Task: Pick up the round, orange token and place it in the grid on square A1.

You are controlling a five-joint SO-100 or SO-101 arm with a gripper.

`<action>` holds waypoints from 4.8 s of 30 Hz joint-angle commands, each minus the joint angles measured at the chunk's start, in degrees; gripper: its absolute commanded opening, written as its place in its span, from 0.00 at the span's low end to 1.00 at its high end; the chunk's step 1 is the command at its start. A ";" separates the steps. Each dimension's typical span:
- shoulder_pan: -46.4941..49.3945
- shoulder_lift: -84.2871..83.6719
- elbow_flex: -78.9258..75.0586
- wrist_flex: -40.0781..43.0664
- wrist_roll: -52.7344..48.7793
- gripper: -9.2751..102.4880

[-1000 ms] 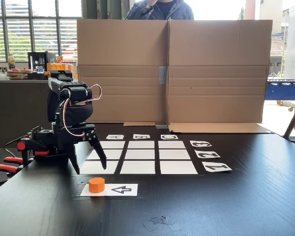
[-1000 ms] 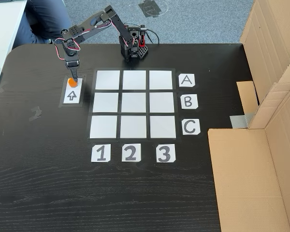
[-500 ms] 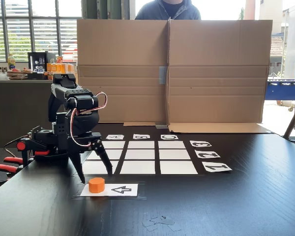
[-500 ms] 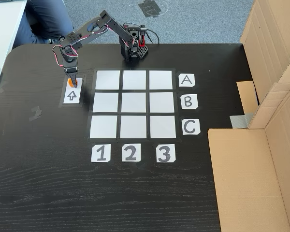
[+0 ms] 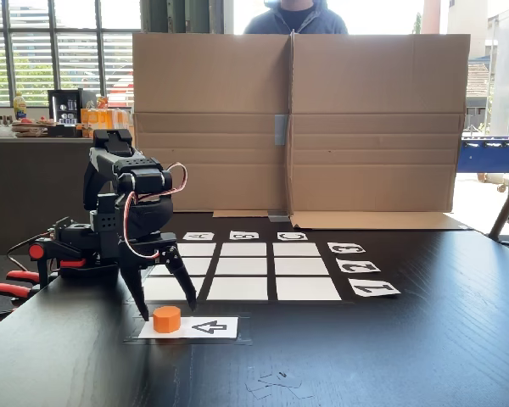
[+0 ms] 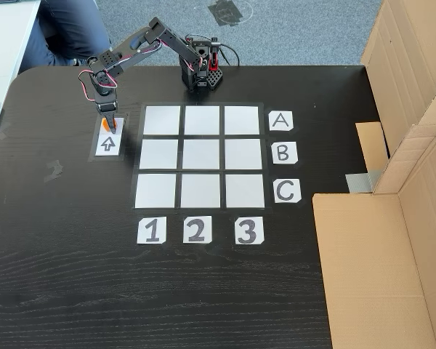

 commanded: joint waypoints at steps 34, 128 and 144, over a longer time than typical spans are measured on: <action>-0.09 -3.87 -7.73 -0.53 1.05 0.18; -14.59 54.76 69.17 -17.84 2.46 0.18; -17.84 48.69 69.17 -19.78 2.46 0.18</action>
